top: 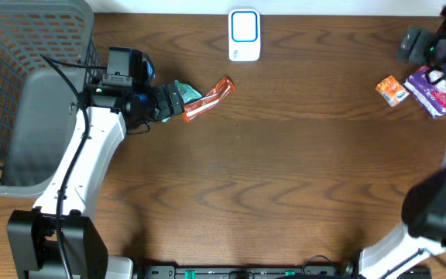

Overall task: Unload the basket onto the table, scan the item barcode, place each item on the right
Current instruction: 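Carry the orange-white pack right and place it by the purple pack, then reach the left gripper to the orange snack bar and grasp it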

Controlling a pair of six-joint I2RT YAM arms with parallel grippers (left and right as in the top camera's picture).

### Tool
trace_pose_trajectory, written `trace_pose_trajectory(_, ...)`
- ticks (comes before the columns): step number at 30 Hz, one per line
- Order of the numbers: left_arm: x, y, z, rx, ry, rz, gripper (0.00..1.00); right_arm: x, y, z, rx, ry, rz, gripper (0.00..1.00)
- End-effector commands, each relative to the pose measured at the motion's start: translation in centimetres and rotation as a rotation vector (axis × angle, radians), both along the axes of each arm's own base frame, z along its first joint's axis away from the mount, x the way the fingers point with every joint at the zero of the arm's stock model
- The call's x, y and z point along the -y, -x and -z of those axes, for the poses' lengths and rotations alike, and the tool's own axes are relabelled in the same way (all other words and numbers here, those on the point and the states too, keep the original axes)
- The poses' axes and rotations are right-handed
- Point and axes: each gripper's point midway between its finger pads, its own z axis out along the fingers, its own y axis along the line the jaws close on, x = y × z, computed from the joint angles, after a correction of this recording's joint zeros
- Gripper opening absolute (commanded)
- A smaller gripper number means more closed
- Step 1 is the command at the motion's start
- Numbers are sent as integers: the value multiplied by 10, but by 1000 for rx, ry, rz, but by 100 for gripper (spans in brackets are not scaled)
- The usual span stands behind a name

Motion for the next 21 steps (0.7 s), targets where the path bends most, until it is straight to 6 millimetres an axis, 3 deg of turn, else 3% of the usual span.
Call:
trace_pose_trajectory(1,-2,0,-3,8,-6,-4,98,-85,9,-45,112,-295,-265,99)
trace_pose_trajectory(6,-2,0,-3,8,-6,-4,98,-123,39,-40,13,-449,-342,99)
trace_pose_trajectory(13,2,2,-3,-10,31,-19,98,-128,55,-27,-76,-473,-320,99)
trace_pose_trajectory(16,24,6,-11,-5,141,70,98,-128,55,-27,-76,-473,-320,99)
trace_pose_trajectory(19,73,14,-36,165,263,470,98,-128,55,-27,-75,-473,-319,99)
trace_pose_trajectory(21,81,17,-34,188,217,540,98,-128,55,-27,-75,-473,-319,99)
